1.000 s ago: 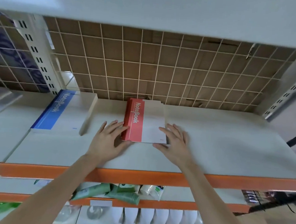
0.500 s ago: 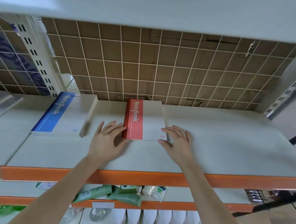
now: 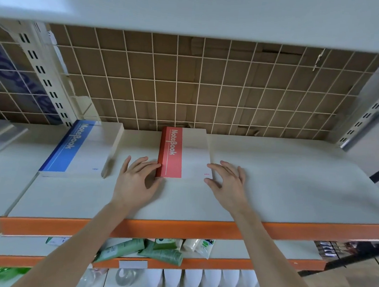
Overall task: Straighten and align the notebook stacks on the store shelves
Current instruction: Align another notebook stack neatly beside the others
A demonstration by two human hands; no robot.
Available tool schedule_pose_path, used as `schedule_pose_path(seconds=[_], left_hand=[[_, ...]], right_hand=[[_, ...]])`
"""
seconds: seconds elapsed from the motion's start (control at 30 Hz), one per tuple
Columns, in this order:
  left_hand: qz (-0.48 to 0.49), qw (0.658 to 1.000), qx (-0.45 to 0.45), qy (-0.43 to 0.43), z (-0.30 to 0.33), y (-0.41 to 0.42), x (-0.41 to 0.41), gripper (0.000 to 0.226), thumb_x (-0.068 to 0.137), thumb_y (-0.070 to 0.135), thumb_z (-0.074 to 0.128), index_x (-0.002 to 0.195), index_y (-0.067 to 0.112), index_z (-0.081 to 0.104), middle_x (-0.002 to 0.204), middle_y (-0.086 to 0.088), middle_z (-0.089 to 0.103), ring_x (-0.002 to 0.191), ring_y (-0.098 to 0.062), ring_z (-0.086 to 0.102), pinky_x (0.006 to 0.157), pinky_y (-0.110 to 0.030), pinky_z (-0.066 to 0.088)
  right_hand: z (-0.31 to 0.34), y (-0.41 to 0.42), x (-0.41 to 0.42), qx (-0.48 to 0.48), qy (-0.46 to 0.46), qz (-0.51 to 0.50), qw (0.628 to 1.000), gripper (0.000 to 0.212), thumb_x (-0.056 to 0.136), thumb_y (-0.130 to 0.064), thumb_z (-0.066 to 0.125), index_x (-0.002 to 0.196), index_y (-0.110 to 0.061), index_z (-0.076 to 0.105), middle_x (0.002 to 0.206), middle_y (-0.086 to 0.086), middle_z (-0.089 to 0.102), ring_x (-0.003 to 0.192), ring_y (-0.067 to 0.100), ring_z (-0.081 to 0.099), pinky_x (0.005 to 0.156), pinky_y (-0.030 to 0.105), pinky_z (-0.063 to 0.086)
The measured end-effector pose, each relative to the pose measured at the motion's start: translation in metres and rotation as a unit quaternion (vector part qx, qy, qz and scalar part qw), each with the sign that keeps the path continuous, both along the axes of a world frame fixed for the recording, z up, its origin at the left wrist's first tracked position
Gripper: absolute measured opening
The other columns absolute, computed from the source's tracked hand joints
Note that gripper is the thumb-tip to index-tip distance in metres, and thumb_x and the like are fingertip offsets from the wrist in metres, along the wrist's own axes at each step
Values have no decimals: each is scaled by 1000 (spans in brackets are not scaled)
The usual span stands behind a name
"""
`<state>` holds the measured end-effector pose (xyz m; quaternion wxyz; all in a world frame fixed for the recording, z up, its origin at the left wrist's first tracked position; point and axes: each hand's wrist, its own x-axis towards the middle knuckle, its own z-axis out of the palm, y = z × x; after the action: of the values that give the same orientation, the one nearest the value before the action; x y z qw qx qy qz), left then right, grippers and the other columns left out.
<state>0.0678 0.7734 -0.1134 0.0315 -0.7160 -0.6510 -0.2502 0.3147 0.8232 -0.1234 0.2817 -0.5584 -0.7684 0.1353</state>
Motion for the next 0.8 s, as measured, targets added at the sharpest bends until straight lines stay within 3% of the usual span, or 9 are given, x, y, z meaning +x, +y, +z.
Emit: schedule_pose_path(seconds=[0.53,0.67,0.8], left_hand=[[0,1000,4,-21,-4,3,-4,58,78,55,39,105,16,73,110,0,70,114,-19,59,110,-53,24],[4,1000,3,-5,-1,2,-1,46,79,49,53,105,15,72,111,-1,69,113,-19,59,111,-52,22],[1,998,-57,-10,7,0,-1,45,83,45,55,118,19,63,127,3,59,129,-17,44,114,-49,10]], right_hand=[[-2,2,1,-25,0,10,1000,44,91,-30,59,134,-28,49,139,-2,48,142,6,20,112,31,-6],[-2,1,0,-18,-28,12,999,42,92,-31,56,133,-27,50,139,-9,49,141,5,20,113,34,-7],[2,-2,-1,-21,-30,18,999,41,93,-32,54,133,-26,49,140,-11,47,142,5,17,113,38,-7]])
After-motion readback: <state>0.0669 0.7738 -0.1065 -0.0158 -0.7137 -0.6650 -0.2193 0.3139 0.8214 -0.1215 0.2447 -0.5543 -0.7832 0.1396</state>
